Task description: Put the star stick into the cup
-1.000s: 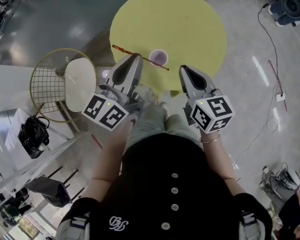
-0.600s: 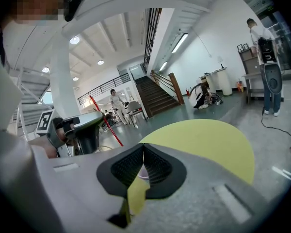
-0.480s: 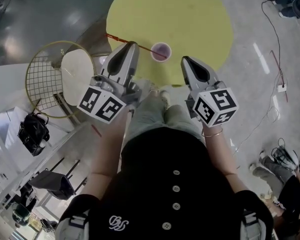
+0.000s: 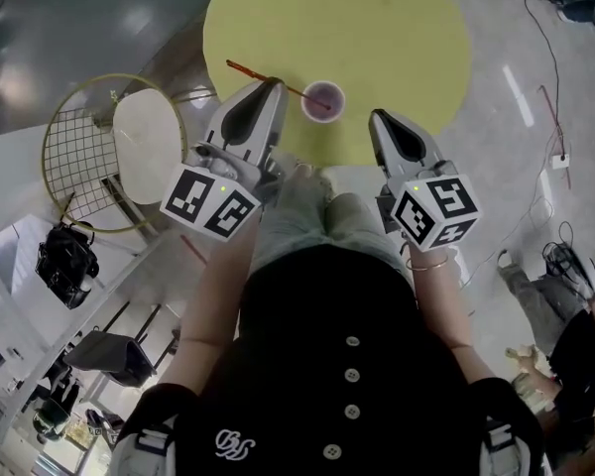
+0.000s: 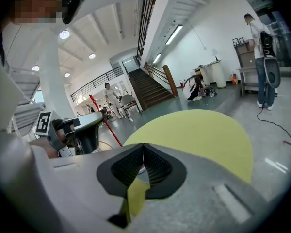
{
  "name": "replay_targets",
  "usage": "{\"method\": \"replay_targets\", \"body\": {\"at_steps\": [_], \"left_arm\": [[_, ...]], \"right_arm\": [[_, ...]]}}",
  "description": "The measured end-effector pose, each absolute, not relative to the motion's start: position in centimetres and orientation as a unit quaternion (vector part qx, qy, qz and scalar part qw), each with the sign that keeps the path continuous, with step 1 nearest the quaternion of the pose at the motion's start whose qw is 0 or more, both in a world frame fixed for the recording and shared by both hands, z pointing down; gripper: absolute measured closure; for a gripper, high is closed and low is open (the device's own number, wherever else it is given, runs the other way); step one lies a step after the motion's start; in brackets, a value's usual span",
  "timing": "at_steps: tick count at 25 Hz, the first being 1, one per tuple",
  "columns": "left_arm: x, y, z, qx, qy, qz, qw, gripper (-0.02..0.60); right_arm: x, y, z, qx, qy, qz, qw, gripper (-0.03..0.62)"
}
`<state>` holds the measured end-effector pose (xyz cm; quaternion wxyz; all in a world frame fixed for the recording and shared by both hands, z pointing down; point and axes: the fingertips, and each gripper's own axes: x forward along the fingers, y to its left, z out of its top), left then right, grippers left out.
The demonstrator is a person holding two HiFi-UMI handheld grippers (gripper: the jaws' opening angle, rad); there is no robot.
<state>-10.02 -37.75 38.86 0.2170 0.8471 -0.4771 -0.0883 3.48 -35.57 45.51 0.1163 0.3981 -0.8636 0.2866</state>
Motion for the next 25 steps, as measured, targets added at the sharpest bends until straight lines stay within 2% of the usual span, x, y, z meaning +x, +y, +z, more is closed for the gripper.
{"method": "replay_targets", "body": {"at_steps": [25], "left_arm": [[-8.9,-39.4,43.7,0.841,-0.469,-0.052,0.265,0.56]], "right_arm": [[3.5,-37.1,47.4,0.398,-0.852,0.311,0.14,0.591]]}}
